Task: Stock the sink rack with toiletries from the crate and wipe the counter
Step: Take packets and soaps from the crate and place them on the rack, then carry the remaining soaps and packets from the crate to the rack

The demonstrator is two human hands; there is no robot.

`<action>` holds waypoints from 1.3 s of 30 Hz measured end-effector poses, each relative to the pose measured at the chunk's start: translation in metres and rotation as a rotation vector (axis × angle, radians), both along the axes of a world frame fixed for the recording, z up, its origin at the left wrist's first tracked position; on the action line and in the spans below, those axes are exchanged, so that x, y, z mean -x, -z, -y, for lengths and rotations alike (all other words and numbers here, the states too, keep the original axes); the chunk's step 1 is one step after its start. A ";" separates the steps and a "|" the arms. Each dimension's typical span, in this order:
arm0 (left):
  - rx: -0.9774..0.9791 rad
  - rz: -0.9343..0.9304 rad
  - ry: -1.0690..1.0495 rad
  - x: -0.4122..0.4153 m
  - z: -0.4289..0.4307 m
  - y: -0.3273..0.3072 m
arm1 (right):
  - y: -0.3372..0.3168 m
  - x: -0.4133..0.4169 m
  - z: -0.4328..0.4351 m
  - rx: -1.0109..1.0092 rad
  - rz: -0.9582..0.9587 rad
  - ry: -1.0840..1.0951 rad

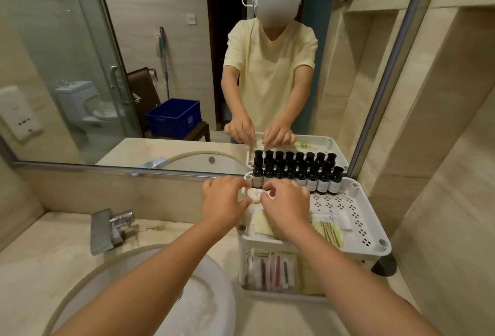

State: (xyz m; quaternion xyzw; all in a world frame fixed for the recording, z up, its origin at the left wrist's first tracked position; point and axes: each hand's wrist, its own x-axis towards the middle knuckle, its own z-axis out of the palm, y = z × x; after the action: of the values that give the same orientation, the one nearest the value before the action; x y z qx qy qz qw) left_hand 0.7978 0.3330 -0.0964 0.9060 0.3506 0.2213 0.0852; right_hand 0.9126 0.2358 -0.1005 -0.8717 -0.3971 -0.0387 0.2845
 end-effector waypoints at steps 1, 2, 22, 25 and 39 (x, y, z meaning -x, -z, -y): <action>0.013 0.030 -0.010 0.010 0.000 0.000 | -0.002 0.008 -0.002 -0.016 -0.017 -0.040; 0.031 0.060 -0.025 0.021 0.000 0.000 | -0.003 0.016 -0.004 -0.025 -0.036 -0.079; 0.462 0.432 -0.498 0.368 0.028 0.020 | -0.009 0.329 -0.035 0.003 -0.262 -0.657; 0.463 0.436 -0.580 0.432 0.047 0.024 | -0.003 0.387 -0.029 0.082 -0.256 -0.748; 0.444 0.404 -1.005 0.689 0.171 0.061 | 0.031 0.630 0.031 0.246 -0.118 -1.204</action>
State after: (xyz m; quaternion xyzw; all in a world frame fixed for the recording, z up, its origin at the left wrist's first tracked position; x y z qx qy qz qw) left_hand 0.1087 0.1622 -0.1576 0.5288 0.7520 0.3243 0.2228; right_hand 0.2831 0.2045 -0.1314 -0.5218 -0.8045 0.2231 0.1751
